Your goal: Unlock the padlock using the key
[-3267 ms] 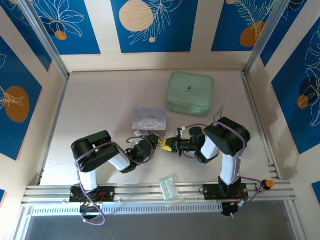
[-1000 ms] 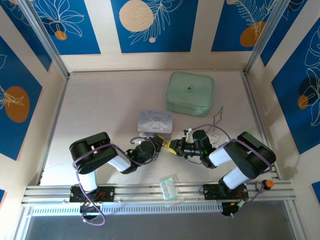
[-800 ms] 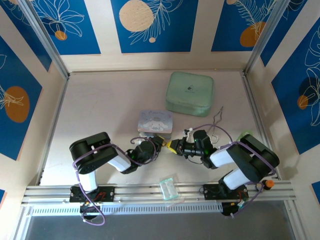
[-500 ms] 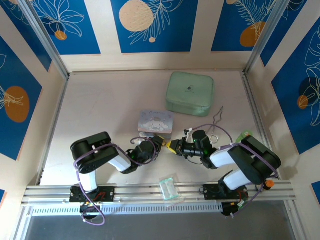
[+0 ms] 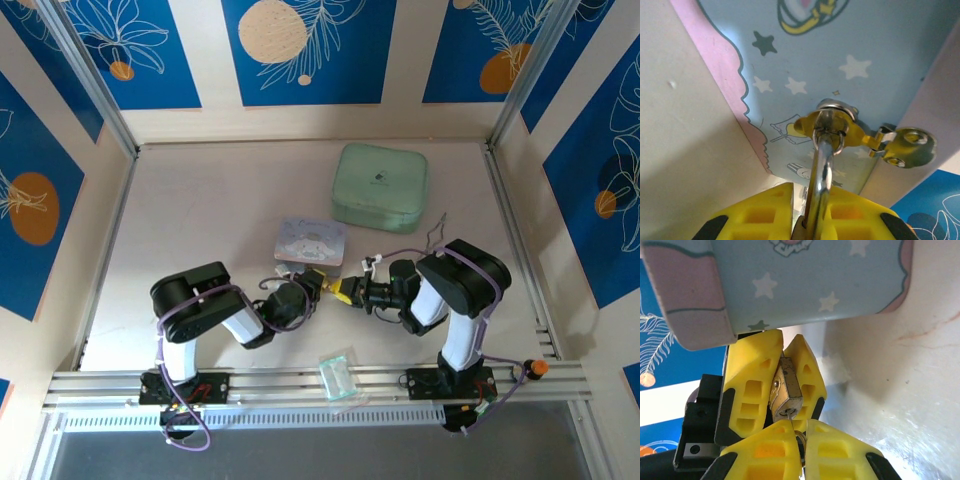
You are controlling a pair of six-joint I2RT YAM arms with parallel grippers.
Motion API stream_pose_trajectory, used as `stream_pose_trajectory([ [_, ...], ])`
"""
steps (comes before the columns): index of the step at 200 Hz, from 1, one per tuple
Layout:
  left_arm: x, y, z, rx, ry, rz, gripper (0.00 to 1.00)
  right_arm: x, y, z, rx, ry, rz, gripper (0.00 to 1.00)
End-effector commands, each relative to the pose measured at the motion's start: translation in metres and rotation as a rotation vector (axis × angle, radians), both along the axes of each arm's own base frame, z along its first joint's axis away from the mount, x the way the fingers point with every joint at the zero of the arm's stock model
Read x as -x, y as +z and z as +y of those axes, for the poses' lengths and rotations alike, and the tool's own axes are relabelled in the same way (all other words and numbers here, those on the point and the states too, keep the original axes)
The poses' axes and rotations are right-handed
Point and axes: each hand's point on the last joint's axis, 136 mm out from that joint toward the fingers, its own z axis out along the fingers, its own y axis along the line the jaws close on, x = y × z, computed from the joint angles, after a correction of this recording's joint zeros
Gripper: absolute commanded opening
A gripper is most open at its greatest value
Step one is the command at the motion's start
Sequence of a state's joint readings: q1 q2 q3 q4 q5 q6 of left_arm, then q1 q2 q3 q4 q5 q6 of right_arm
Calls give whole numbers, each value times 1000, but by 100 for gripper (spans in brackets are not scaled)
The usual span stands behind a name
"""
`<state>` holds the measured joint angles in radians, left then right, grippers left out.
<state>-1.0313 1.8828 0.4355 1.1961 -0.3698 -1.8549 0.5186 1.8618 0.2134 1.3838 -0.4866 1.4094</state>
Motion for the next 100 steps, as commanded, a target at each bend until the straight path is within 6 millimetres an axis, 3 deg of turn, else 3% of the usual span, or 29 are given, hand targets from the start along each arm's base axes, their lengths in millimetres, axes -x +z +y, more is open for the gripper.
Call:
stream_pose_trajectory([
  [1,28,40,-41,211,-189,-2,0,-8,3,6,-8,9,-33,0],
  [68,34,58,-49,259,-239,-31,0,-18,-11,-8,17,4,8,0],
  [100,35,54,-51,239,-243,-21,0,-18,-2,4,0,16,-10,0],
])
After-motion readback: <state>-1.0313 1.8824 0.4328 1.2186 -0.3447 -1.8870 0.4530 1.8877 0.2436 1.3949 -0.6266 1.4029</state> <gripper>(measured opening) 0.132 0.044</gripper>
